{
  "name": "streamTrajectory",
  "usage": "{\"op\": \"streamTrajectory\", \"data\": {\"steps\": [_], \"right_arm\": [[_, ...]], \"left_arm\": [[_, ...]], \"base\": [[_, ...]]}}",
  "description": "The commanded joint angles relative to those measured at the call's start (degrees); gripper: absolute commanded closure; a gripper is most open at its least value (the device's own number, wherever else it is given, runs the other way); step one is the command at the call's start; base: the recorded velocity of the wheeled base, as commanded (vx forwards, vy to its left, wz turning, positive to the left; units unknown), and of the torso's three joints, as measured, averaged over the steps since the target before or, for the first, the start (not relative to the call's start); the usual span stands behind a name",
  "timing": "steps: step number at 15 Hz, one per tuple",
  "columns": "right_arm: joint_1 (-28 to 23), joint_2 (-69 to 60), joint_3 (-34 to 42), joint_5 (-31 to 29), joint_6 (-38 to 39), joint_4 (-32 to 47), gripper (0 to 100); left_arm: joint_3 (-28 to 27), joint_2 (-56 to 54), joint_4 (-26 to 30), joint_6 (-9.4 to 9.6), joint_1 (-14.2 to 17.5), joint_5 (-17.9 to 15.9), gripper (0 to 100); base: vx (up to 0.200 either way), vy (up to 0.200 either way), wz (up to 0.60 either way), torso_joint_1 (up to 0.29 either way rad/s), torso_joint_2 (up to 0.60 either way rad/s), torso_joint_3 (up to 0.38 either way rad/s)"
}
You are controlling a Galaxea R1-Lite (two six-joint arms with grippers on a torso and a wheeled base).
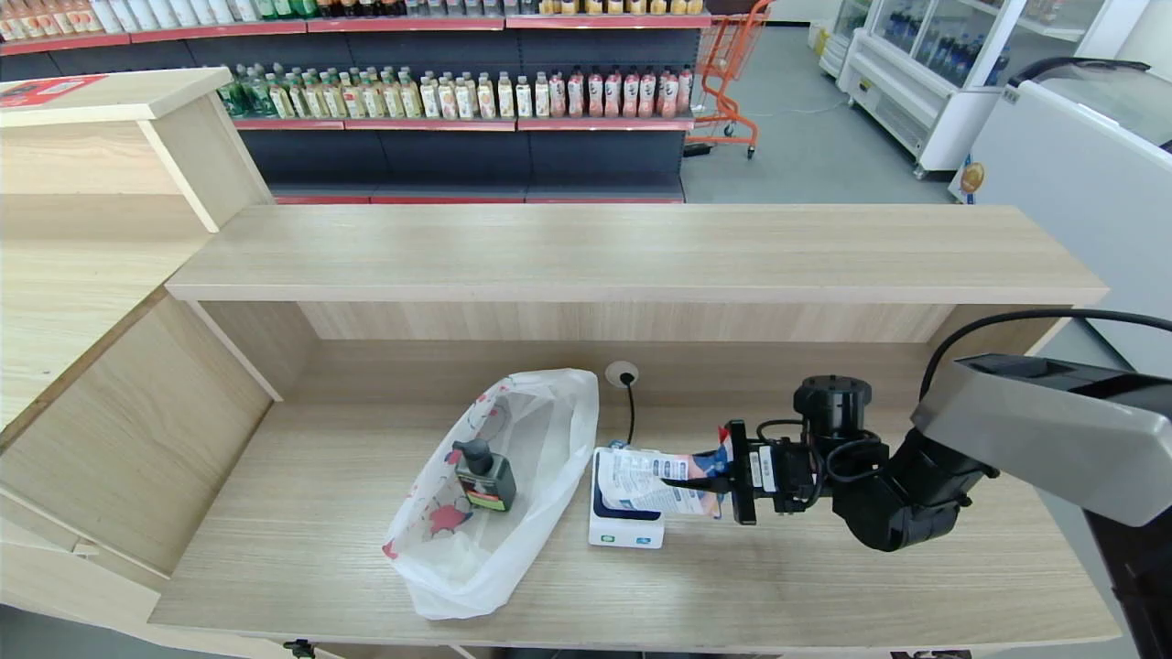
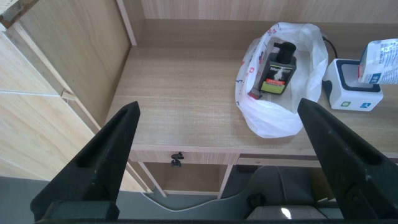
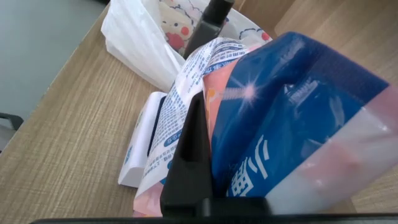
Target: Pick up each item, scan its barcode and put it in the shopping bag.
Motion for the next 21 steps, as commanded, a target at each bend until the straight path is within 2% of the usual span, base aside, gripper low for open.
{"op": "streamTrajectory", "data": {"steps": [1, 8, 13, 21], "right_arm": [[-0.12, 1.65, -1.37, -0.10, 0.00, -0.13, 100], [-0.12, 3.85, -6.64, 0.69, -0.36, -0.21, 100], [0.06, 5.78, -14.55, 2.01, -0.44, -0.21, 100], [0.76, 7.89, -15.08, 1.66, -4.22, -0.21, 100]], "left_arm": [[0.00, -0.02, -0.01, -0.01, 0.01, 0.00, 0], [0.00, -0.02, -0.01, -0.01, 0.01, 0.00, 0], [0.00, -0.02, -0.01, -0.01, 0.01, 0.00, 0], [0.00, -0.02, -0.01, -0.01, 0.01, 0.00, 0]], "base": [[0.000, 0.000, 0.00, 0.000, 0.00, 0.000], [0.000, 0.000, 0.00, 0.000, 0.00, 0.000], [0.000, 0.000, 0.00, 0.000, 0.00, 0.000], [0.000, 0.000, 0.00, 0.000, 0.00, 0.000]]}}
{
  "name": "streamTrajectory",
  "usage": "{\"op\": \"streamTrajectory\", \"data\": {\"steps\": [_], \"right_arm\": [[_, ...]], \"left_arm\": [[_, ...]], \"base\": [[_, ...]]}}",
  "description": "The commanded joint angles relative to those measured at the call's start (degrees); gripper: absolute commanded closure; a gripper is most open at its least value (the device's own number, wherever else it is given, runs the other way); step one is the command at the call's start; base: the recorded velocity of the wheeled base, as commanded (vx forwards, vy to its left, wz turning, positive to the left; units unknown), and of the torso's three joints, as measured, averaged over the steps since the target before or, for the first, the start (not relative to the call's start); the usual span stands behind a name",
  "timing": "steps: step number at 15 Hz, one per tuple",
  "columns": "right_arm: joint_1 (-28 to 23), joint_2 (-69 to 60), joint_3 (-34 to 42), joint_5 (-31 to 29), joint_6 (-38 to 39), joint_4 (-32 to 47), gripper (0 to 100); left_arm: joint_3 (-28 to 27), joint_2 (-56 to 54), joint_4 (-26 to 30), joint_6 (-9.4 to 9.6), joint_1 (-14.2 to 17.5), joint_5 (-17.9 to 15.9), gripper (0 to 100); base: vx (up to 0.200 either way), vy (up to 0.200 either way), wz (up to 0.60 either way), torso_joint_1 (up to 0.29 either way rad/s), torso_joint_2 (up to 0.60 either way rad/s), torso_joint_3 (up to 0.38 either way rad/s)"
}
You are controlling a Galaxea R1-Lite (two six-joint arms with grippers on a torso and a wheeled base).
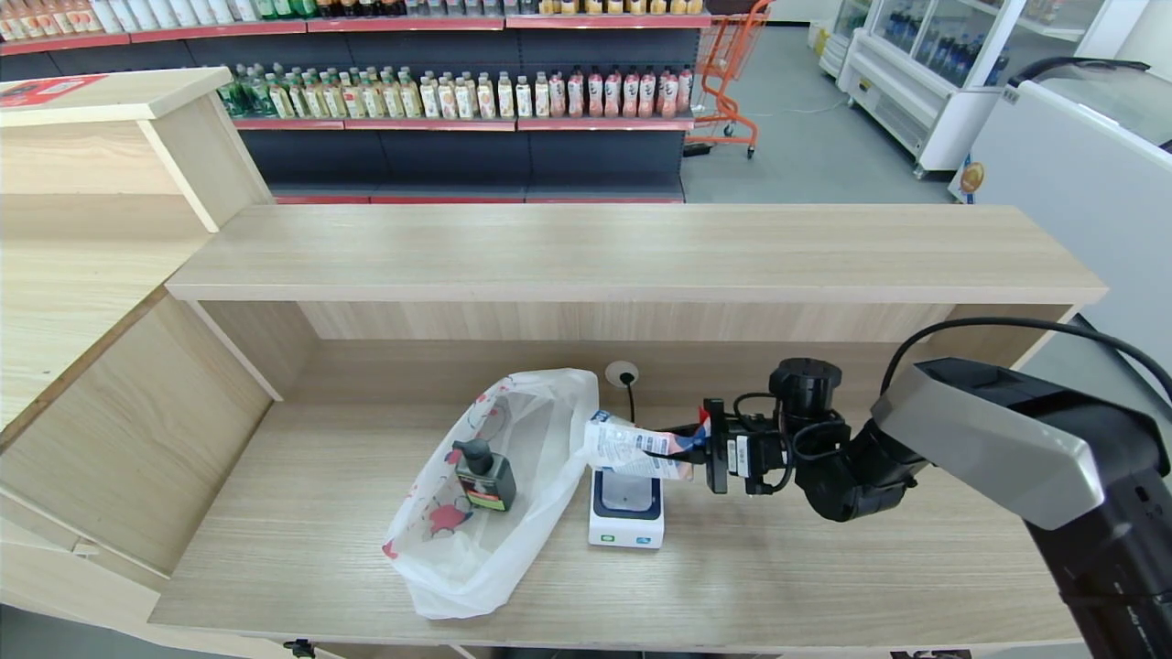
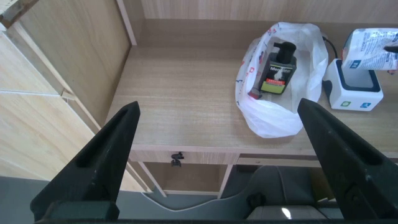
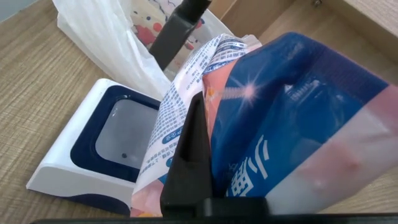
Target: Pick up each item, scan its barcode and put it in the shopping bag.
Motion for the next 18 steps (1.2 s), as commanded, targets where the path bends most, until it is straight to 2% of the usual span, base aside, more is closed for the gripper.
{"op": "streamTrajectory", "data": {"steps": [1, 6, 9, 13, 16, 18], "right_arm": [[0.24, 0.59, -0.06, -0.02, -0.34, 0.03, 100], [-0.11, -0.55, 0.29, -0.02, -0.08, 0.29, 100], [-3.19, -4.33, 3.72, 0.51, 1.41, 0.65, 100], [-8.46, -15.14, 12.24, 0.33, 16.09, 0.65, 100], [-10.83, -19.98, 14.09, 0.16, 25.14, 0.21, 100], [-13.12, -25.43, 17.96, -1.16, 33.14, 0.38, 100]], "left_arm": [[0.00, -0.02, -0.01, -0.01, 0.01, 0.00, 0], [0.00, -0.02, -0.01, -0.01, 0.01, 0.00, 0], [0.00, -0.02, -0.01, -0.01, 0.01, 0.00, 0], [0.00, -0.02, -0.01, -0.01, 0.01, 0.00, 0], [0.00, -0.02, -0.01, -0.01, 0.01, 0.00, 0], [0.00, -0.02, -0.01, -0.01, 0.01, 0.00, 0]], "base": [[0.000, 0.000, 0.00, 0.000, 0.00, 0.000], [0.000, 0.000, 0.00, 0.000, 0.00, 0.000], [0.000, 0.000, 0.00, 0.000, 0.00, 0.000], [0.000, 0.000, 0.00, 0.000, 0.00, 0.000], [0.000, 0.000, 0.00, 0.000, 0.00, 0.000], [0.000, 0.000, 0.00, 0.000, 0.00, 0.000]]}}
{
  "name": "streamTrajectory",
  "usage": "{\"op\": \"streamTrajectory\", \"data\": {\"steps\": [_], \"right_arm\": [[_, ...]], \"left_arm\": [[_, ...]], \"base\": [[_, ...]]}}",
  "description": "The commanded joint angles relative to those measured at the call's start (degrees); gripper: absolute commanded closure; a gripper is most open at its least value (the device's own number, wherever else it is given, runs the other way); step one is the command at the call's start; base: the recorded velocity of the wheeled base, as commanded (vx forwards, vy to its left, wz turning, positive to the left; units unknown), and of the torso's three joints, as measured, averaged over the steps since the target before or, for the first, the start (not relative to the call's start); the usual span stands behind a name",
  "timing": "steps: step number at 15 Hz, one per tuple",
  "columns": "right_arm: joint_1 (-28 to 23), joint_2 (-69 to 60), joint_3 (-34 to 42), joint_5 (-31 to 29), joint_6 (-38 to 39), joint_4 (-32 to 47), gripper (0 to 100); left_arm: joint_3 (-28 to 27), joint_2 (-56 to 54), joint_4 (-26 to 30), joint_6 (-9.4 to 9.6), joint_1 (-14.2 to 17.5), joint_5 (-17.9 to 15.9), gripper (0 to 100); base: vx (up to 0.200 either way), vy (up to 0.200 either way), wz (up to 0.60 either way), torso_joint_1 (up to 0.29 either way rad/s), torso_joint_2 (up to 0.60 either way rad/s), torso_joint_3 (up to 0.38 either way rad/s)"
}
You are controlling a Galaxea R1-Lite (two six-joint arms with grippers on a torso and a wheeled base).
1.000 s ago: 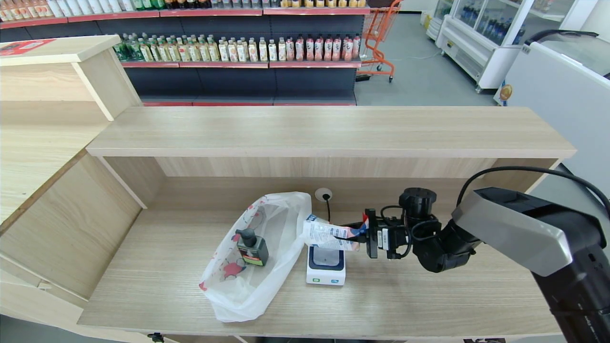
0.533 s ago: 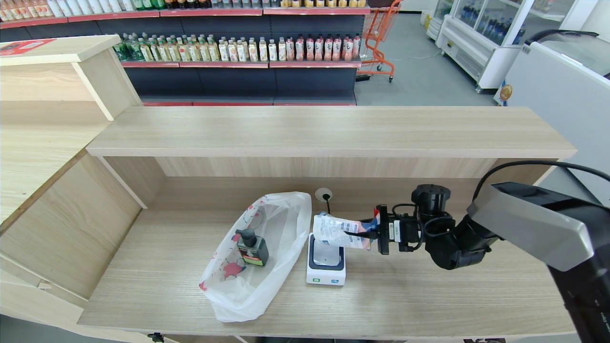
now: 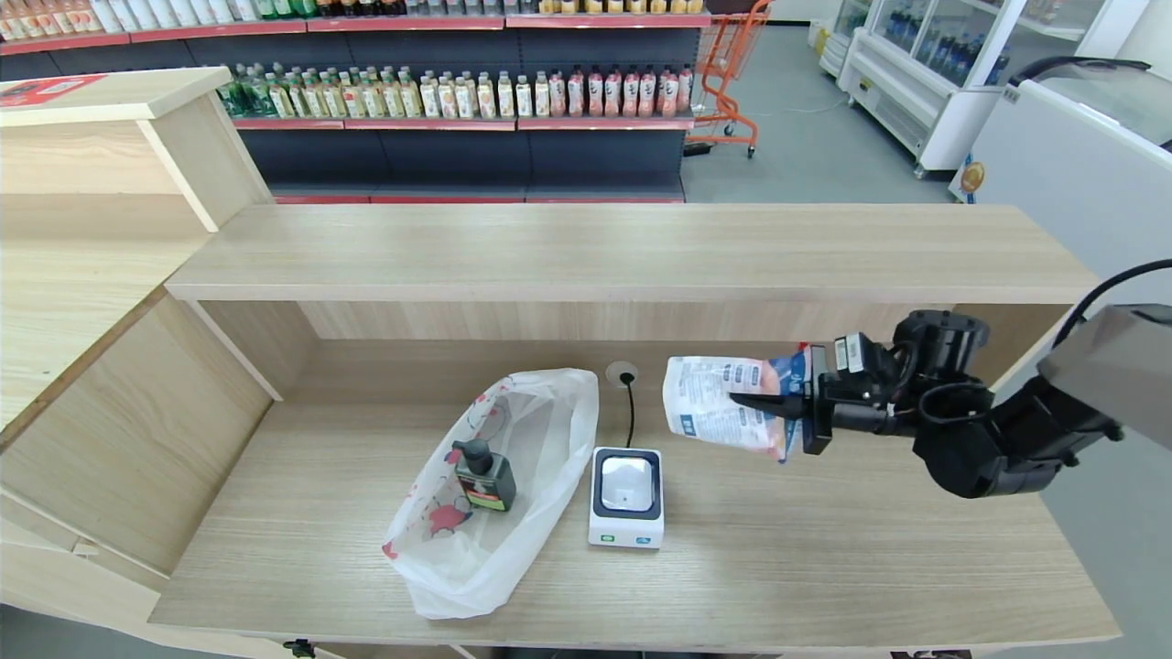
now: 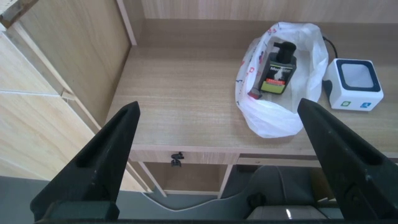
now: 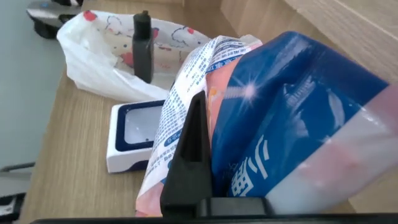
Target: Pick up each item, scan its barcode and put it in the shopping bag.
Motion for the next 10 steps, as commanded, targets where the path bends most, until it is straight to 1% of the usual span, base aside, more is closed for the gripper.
{"op": "streamTrajectory", "data": {"steps": [1, 2, 3, 4, 5, 6, 7, 8, 9, 10], "right_arm": [[-2.86, -9.21, 5.49, -2.27, 7.14, 0.09, 100], [-3.21, -14.04, 9.35, -5.79, 14.25, 0.09, 100], [-2.77, -19.67, 14.01, -10.71, 23.22, 0.70, 100], [-0.92, -25.56, 18.05, -16.51, 33.50, 3.25, 100], [1.10, -28.81, 19.55, -19.85, 37.90, 6.59, 100], [1.98, -31.27, 20.08, -22.14, 39.13, 10.90, 100], [3.30, -35.75, 19.11, -27.23, 41.06, 23.47, 100], [3.74, -37.51, 18.49, -28.90, 44.84, 28.57, 100], [3.74, -38.48, 17.97, -29.96, 48.97, 31.20, 100], [3.74, -38.74, 18.14, -31.45, 50.73, 32.35, 100]], "left_arm": [[0.00, -0.02, -0.04, -0.01, 0.01, 0.00, 0], [0.00, -0.02, -0.04, -0.01, 0.01, 0.00, 0], [0.00, -0.02, -0.04, -0.01, 0.01, 0.00, 0], [0.00, -0.02, -0.04, -0.01, 0.01, 0.00, 0], [0.00, -0.02, -0.04, -0.01, 0.01, 0.00, 0], [0.00, -0.02, -0.04, -0.01, 0.01, 0.00, 0], [0.00, -0.02, -0.04, -0.01, 0.01, 0.00, 0], [0.00, -0.02, -0.04, -0.01, 0.01, 0.00, 0], [0.00, -0.02, -0.04, -0.01, 0.01, 0.00, 0], [0.00, -0.02, -0.04, -0.01, 0.01, 0.00, 0]], "base": [[0.000, 0.000, 0.00, 0.000, 0.00, 0.000], [0.000, 0.000, 0.00, 0.000, 0.00, 0.000], [0.000, 0.000, 0.00, 0.000, 0.00, 0.000], [0.000, 0.000, 0.00, 0.000, 0.00, 0.000], [0.000, 0.000, 0.00, 0.000, 0.00, 0.000], [0.000, 0.000, 0.00, 0.000, 0.00, 0.000], [0.000, 0.000, 0.00, 0.000, 0.00, 0.000], [0.000, 0.000, 0.00, 0.000, 0.00, 0.000], [0.000, 0.000, 0.00, 0.000, 0.00, 0.000], [0.000, 0.000, 0.00, 0.000, 0.00, 0.000]]}}
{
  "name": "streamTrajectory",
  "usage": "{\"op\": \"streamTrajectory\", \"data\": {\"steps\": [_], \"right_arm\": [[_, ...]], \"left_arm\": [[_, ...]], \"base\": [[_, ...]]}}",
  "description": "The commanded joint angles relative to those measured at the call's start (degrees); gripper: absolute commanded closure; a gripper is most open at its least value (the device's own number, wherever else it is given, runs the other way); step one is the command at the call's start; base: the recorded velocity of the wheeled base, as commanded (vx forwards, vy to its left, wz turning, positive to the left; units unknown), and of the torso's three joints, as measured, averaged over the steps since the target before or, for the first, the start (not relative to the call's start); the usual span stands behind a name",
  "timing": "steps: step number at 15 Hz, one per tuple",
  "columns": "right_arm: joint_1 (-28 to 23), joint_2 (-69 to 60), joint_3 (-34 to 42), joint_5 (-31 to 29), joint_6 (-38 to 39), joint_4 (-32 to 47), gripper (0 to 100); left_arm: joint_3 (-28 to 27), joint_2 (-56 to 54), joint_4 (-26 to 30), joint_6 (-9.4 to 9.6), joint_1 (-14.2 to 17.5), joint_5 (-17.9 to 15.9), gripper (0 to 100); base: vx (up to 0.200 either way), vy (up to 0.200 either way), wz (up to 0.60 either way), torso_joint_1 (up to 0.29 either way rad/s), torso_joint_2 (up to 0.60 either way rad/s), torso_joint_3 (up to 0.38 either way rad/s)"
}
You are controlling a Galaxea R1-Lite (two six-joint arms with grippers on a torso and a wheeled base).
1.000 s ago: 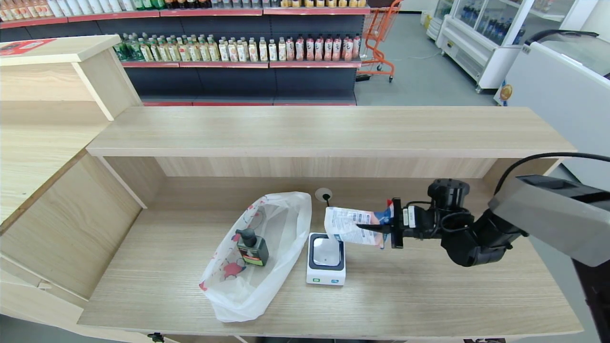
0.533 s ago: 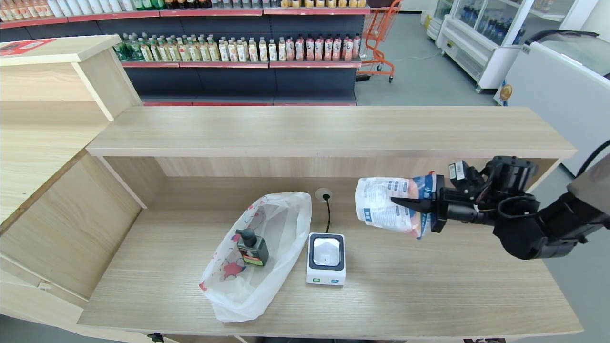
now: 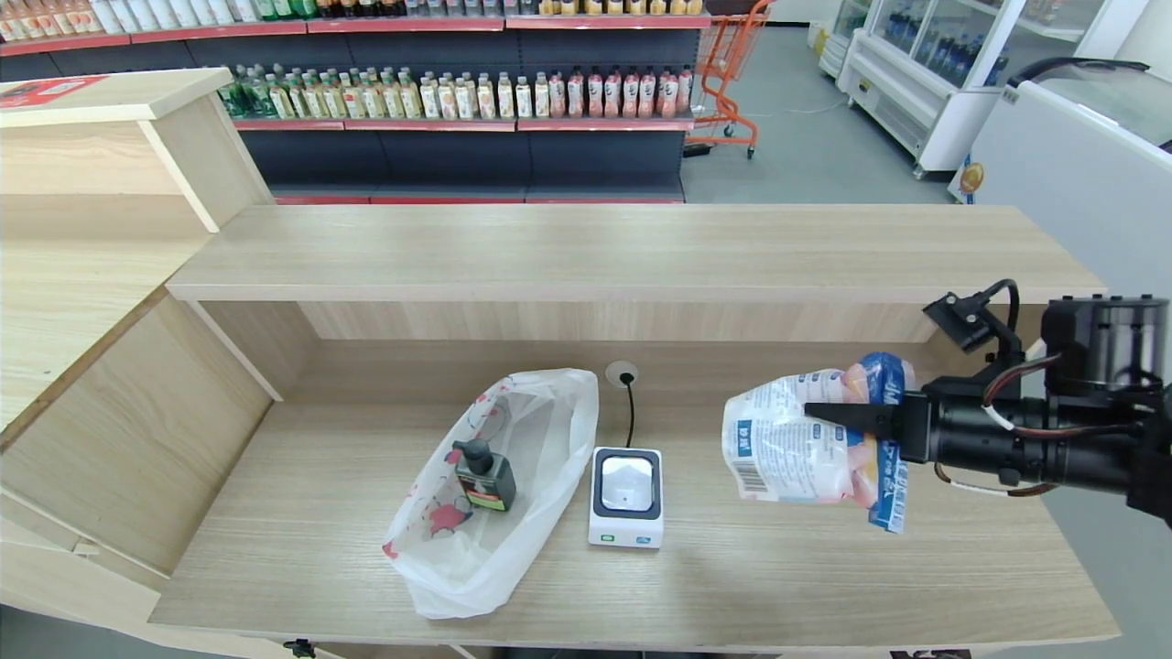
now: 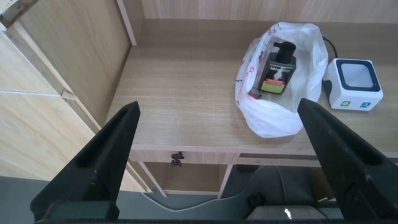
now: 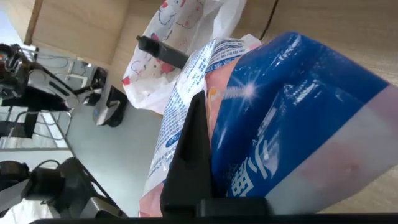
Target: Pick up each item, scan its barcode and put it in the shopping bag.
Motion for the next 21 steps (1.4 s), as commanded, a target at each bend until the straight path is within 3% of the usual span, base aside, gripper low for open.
{"op": "streamTrajectory", "data": {"steps": [1, 8, 13, 16, 21], "right_arm": [[0.66, -6.16, 0.43, -2.17, 1.29, 2.67, 100], [-1.10, -11.96, 0.69, -2.43, 1.29, 10.32, 100], [-1.37, -13.01, 0.69, -2.43, 1.29, 12.25, 100], [-1.37, -14.42, 0.60, -2.43, 1.29, 14.01, 100], [-1.37, -14.77, 0.16, -2.52, 1.29, 17.35, 100]], "left_arm": [[0.00, -0.02, -0.01, -0.01, 0.01, 0.00, 0], [0.00, -0.02, -0.01, 0.08, 0.01, 0.00, 0], [0.00, -0.02, -0.01, 0.17, 0.01, 0.00, 0], [0.00, -0.02, -0.01, -0.01, 0.01, 0.00, 0], [0.00, -0.02, -0.01, -0.18, 0.01, 0.00, 0]], "base": [[0.000, 0.000, 0.00, 0.000, 0.00, 0.000], [0.000, 0.000, 0.00, 0.000, 0.00, 0.000], [-0.200, 0.200, 0.00, 0.004, 0.01, 0.000], [0.000, 0.000, 0.00, 0.000, 0.00, 0.000], [0.000, 0.200, 0.00, 0.016, 0.00, -0.001]]}}
